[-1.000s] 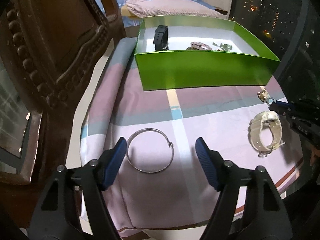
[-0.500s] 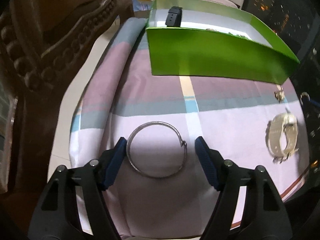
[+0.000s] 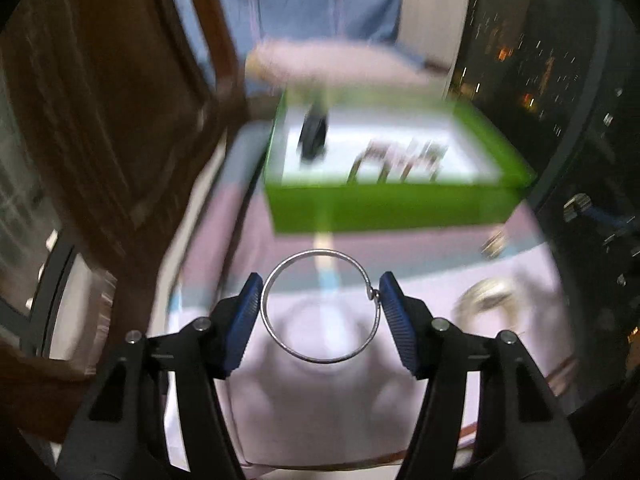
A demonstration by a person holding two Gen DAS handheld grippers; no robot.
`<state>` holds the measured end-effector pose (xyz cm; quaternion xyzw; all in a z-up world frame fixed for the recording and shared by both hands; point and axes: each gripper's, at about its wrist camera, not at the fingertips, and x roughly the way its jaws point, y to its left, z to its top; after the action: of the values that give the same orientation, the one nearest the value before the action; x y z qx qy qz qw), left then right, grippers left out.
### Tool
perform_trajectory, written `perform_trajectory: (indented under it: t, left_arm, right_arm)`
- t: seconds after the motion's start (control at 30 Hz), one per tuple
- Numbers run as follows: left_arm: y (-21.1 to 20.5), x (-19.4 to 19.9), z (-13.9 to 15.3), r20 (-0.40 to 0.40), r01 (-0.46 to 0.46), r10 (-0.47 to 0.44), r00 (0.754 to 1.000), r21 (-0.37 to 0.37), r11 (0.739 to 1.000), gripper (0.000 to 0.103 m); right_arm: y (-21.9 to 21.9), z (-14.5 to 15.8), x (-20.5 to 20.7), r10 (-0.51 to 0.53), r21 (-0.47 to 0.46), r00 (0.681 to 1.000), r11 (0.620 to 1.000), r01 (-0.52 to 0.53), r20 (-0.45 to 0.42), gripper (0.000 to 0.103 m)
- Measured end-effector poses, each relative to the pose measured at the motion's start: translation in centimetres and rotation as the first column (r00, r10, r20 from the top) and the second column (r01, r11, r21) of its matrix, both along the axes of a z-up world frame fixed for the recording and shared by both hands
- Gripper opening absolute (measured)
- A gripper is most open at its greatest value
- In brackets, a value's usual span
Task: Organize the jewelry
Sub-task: 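Drop the silver bangle into the green box with the left tool while the right tool holds the charm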
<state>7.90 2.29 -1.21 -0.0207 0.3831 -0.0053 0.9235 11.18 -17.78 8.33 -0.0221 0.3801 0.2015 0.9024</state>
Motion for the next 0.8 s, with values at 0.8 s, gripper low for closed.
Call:
perform_trajectory:
  t: [0.8]
  left_arm:
    - [-1.8, -3.3, 4.6, 0.153, 0.039, -0.041, 0.987, 0.015, 0.999, 0.060]
  right_arm:
    - [0.3, 3.0, -3.6, -0.052, 0.049, 0.995, 0.998, 0.048, 0.089, 0.007]
